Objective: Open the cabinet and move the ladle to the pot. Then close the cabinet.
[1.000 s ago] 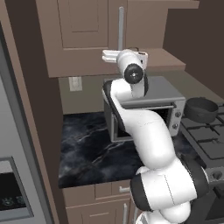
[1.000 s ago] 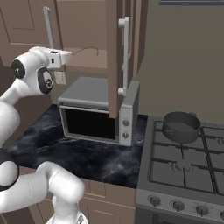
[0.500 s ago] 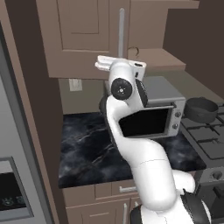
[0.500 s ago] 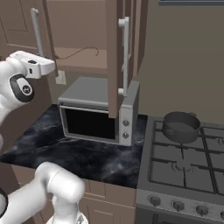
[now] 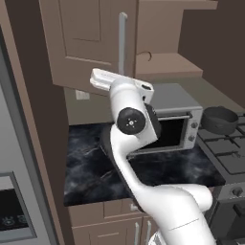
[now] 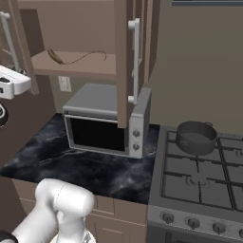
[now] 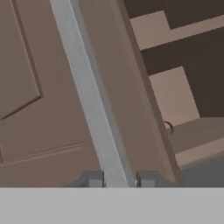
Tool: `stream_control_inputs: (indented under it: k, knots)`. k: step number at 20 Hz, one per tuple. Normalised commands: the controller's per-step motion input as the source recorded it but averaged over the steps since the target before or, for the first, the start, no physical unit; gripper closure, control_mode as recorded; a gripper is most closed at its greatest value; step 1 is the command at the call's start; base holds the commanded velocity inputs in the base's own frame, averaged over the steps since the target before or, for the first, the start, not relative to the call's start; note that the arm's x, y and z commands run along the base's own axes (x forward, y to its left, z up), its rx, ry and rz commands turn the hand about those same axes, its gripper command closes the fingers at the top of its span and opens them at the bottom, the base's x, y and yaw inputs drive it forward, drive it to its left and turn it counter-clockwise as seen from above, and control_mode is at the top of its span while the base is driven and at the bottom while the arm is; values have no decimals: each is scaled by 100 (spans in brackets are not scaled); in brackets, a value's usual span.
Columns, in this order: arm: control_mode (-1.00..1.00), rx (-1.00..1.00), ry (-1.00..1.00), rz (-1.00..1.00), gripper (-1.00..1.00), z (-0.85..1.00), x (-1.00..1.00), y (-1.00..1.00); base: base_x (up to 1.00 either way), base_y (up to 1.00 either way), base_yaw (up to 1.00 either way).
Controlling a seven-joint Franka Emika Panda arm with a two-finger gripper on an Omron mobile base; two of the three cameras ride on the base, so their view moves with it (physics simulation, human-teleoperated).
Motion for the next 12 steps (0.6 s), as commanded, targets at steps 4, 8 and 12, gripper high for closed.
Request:
stream_control_inputs:
  k: [4, 8, 12]
  knots:
    - [-100, 23, 7, 21, 100, 22, -93, 72, 0, 0, 0]
    - [-100, 23, 0, 23, 100, 50, -90, -16, 0, 0, 0]
    - [-100, 27, 4, 22, -100, 41, -100, -26, 0, 0, 0]
